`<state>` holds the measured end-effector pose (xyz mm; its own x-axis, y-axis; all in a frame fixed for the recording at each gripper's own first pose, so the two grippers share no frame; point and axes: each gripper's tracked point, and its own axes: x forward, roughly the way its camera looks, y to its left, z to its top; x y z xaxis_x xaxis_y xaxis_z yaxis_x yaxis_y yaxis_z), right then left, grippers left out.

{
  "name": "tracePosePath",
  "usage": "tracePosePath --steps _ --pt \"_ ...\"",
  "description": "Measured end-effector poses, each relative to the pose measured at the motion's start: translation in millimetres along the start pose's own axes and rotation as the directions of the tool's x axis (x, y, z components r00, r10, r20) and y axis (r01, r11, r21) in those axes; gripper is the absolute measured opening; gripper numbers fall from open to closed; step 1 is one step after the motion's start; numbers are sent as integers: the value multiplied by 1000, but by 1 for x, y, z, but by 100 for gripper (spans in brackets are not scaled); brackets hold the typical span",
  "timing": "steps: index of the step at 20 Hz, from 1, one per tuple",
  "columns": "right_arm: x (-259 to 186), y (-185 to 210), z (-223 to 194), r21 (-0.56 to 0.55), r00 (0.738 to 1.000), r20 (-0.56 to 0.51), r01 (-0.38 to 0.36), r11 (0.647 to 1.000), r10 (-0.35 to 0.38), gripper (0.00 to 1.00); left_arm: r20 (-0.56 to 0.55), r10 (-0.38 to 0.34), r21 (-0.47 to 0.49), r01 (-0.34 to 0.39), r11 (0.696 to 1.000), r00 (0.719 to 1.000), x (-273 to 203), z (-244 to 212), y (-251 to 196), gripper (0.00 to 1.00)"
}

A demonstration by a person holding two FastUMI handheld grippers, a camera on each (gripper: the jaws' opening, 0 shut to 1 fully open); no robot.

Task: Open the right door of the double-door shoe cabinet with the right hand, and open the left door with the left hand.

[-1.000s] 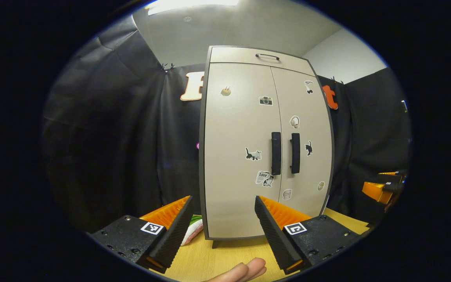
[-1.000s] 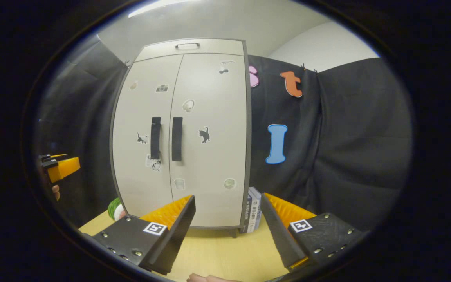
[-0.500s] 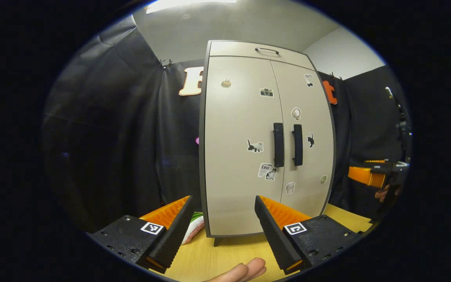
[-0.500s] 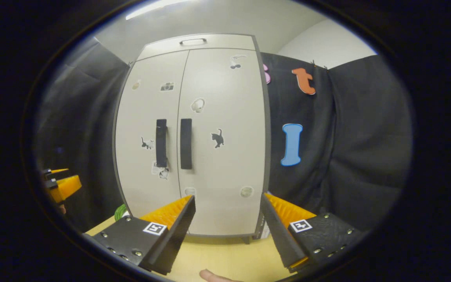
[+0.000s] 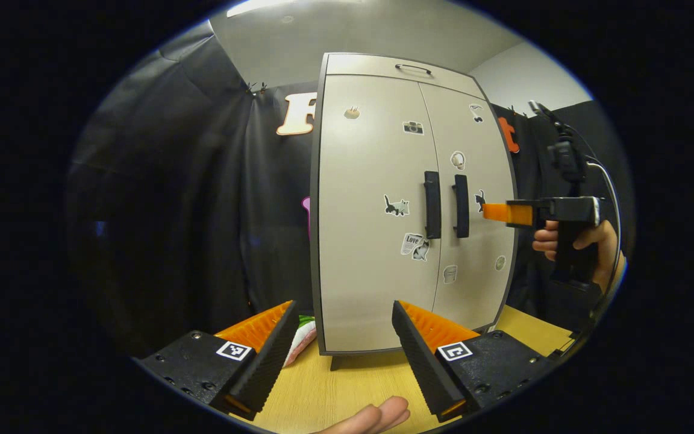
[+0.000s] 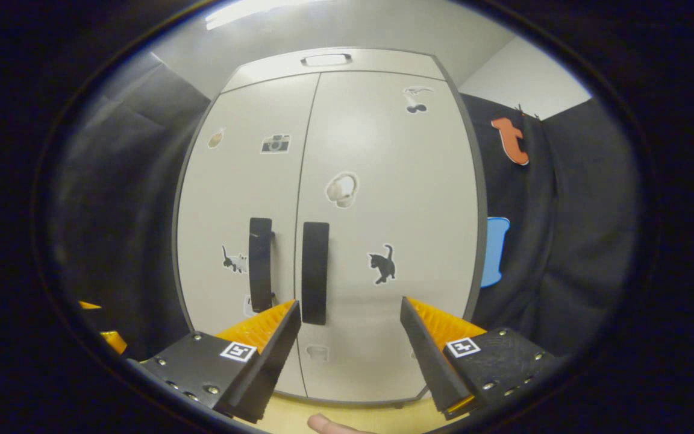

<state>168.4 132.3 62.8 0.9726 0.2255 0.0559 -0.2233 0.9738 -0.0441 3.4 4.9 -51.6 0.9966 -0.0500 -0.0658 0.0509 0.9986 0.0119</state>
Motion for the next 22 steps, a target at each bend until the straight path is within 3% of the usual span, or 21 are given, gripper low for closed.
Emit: tracePosePath --steps 1,6,7,8,12,13,16,17,18,20,22 --pt "8 6 1 -3 1000 -1 -3 1000 3 99 6 -5 0 5 1000 1000 -3 0 -2 96" --pt "51 25 1 -6 999 -33 29 1000 -29 98 5 -40 -36 40 999 999 -15 -12 -9 96" --pt "60 28 0 -5 999 -38 32 999 -32 94 -7 -44 -50 43 998 999 -16 -17 -10 96" --pt "67 28 -4 -10 998 -51 49 999 -49 99 -18 -51 -60 50 997 999 -18 -23 -11 96" --pt "83 27 -4 12 996 -26 80 997 -80 92 -34 -38 -49 36 998 999 -22 -34 -2 96" --pt "83 27 -3 21 996 -21 85 996 -85 84 -30 -30 -44 28 999 999 -22 -35 2 96" --pt "82 28 -1 92 995 -30 94 991 -92 75 -30 -19 -51 17 999 999 -24 -36 6 96" --pt "92 32 -8 127 995 -56 91 988 -84 44 -30 -19 -56 17 998 999 -24 -35 6 100" --pt "84 31 -3 129 994 -62 99 987 -92 37 -33 -18 -56 16 998 999 -24 -37 5 96" --pt "84 31 -5 107 993 -77 95 990 -87 24 -38 -17 -55 14 998 999 -27 -38 5 96" --pt "81 31 -4 107 995 -77 79 991 -71 24 -39 -13 -48 11 999 999 -30 -37 5 96"
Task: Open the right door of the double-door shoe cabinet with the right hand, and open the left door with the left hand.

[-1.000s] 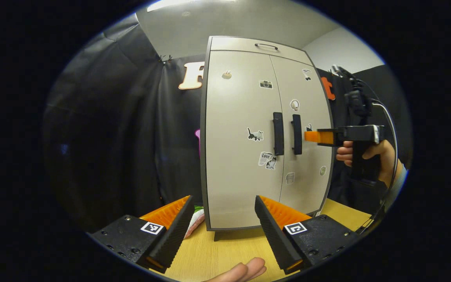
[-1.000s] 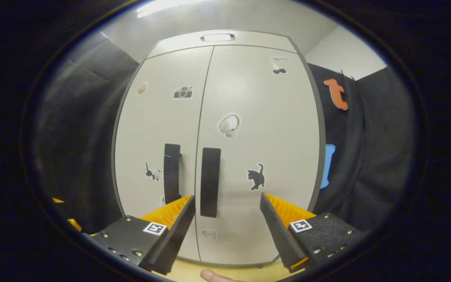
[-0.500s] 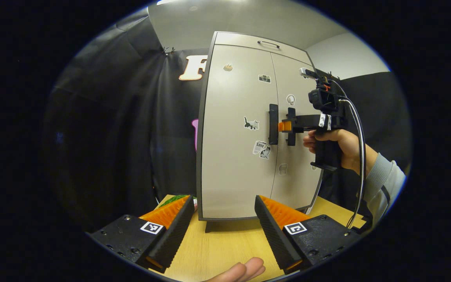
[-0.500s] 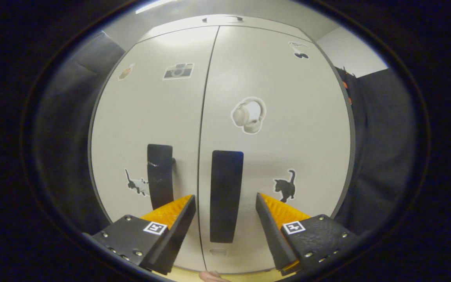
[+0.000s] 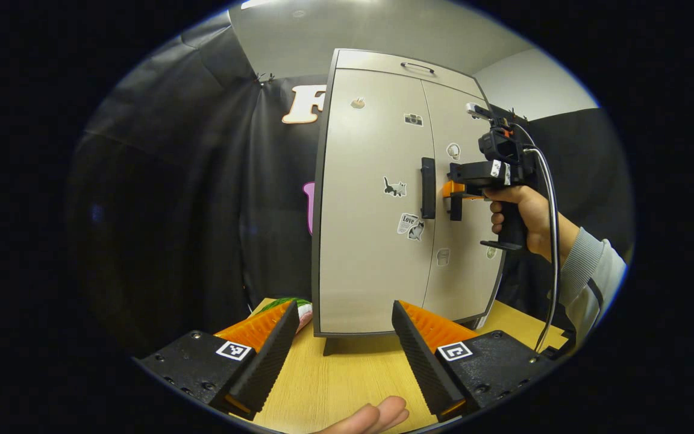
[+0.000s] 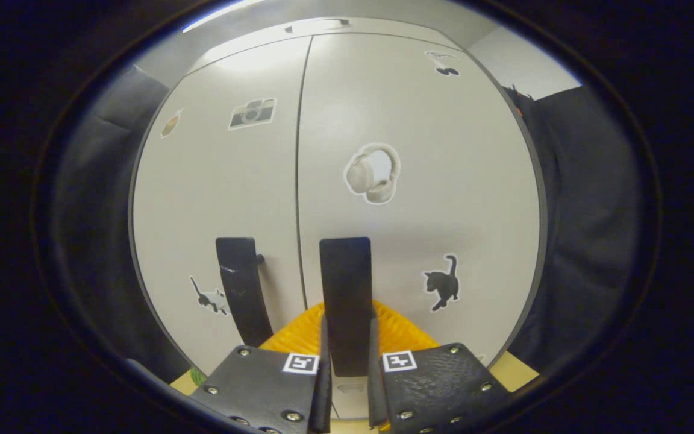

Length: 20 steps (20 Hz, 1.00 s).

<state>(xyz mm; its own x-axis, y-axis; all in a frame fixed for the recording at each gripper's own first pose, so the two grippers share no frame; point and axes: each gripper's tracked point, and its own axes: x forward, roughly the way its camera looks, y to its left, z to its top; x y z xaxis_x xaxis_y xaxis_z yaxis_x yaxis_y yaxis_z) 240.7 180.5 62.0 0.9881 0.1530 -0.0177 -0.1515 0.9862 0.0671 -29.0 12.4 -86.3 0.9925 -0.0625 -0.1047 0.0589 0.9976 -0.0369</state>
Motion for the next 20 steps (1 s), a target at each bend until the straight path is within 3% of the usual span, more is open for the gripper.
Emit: tracePosePath --steps 2,12,20 --pt "-1 0 -2 14 1000 -10 -26 1000 26 16 -2 14 11 -14 1000 1000 -3 1 3 96" --pt "-45 -14 1 15 991 -44 -126 992 126 16 27 7 36 -8 999 1000 -25 17 -11 96" --pt "-65 -25 4 -13 987 -51 -154 988 153 16 16 -3 23 3 1000 1000 -29 15 -20 96"
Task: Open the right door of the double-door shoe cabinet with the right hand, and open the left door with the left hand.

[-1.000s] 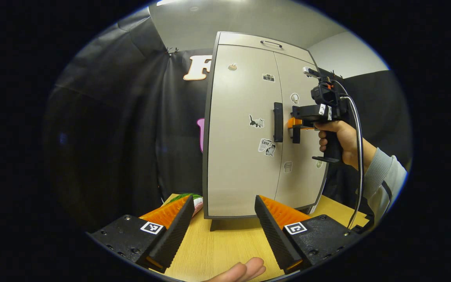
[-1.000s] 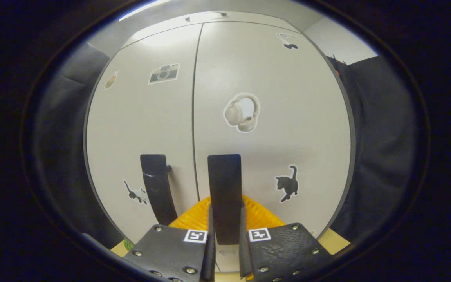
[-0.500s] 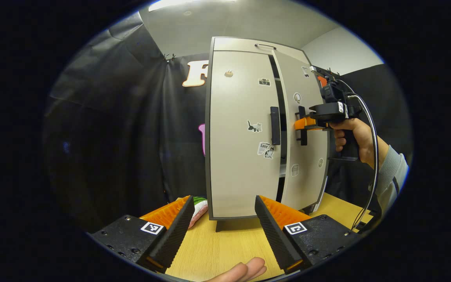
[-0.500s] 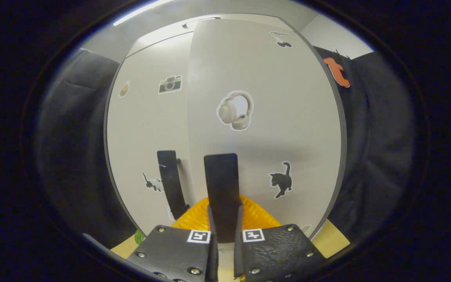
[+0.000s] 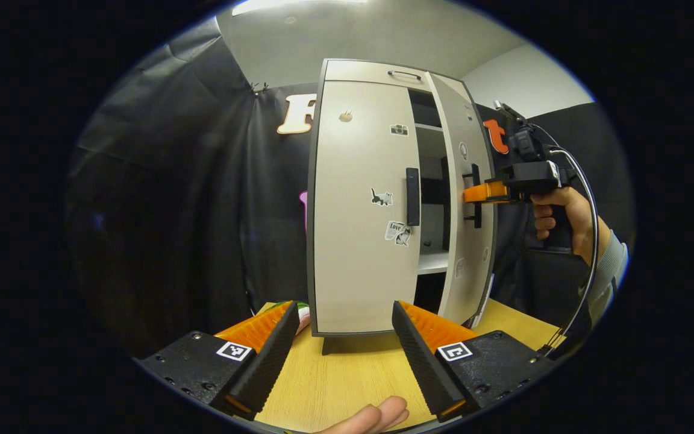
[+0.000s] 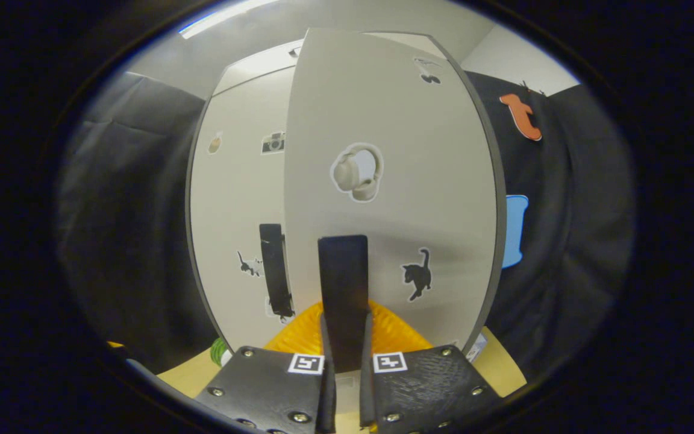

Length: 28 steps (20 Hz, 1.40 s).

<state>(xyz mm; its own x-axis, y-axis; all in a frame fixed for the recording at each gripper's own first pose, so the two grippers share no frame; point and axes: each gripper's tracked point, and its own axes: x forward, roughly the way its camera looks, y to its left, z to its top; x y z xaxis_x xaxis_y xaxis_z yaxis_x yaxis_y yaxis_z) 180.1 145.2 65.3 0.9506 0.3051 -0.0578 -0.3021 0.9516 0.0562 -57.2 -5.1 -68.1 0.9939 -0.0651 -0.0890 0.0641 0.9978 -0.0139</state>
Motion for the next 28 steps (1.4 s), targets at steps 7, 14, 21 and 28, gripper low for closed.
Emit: tracePosePath --steps 7,14,21,28 --pt "-17 -13 2 -3 1000 17 -3 1000 3 16 1 -1 0 1 1000 1000 -4 -1 2 93" --pt "-36 -35 6 6 999 34 19 1000 -19 15 -7 -15 -11 15 1000 1000 -6 -5 -10 100" --pt "-45 -56 6 4 997 42 60 998 -60 14 0 -72 -16 72 997 997 -7 -6 -40 96" --pt "-45 -73 7 31 995 42 85 996 -86 14 -8 -85 7 85 996 996 3 -3 -49 96"
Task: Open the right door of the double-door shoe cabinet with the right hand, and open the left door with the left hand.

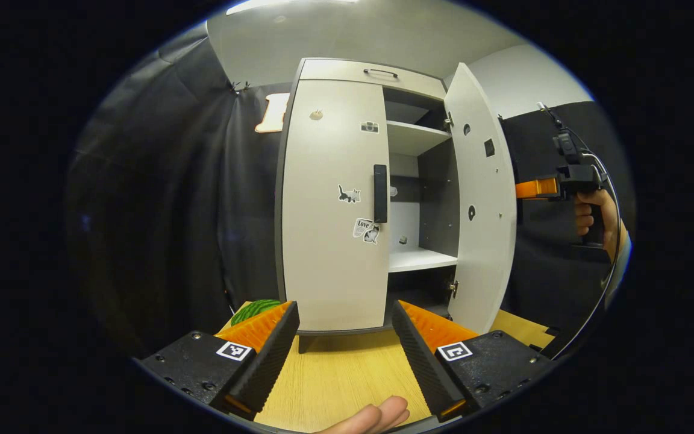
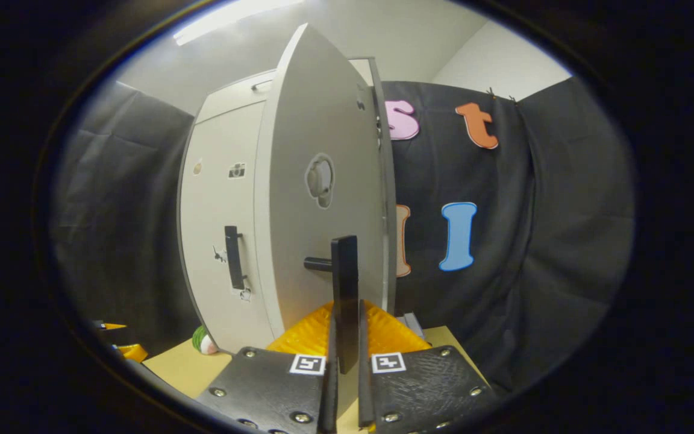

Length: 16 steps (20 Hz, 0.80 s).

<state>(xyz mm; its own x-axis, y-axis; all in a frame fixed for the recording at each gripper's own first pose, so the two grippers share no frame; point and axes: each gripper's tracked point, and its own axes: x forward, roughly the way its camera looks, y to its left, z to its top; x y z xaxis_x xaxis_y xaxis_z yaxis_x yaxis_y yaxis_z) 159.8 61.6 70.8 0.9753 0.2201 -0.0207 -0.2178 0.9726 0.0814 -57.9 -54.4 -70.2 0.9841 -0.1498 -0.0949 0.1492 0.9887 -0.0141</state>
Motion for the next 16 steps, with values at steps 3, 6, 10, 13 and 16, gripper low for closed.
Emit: tracePosePath --steps 3,6,10,13,16 --pt "-5 -21 3 0 999 5 47 999 -47 6 -3 13 -8 -13 1000 1000 12 6 3 96" --pt "-5 -46 7 15 996 14 87 996 -87 3 -12 21 -9 -21 1000 1000 28 9 3 96" --pt "-4 -44 6 166 999 5 -50 985 50 5 -24 20 3 -20 1000 1000 49 11 -2 96" --pt "-2 -44 5 164 997 16 -81 983 79 5 -46 20 4 -19 1000 999 62 9 -4 96" --pt "-5 -43 0 123 996 22 -91 988 89 5 -34 46 20 -45 999 998 77 17 0 97"
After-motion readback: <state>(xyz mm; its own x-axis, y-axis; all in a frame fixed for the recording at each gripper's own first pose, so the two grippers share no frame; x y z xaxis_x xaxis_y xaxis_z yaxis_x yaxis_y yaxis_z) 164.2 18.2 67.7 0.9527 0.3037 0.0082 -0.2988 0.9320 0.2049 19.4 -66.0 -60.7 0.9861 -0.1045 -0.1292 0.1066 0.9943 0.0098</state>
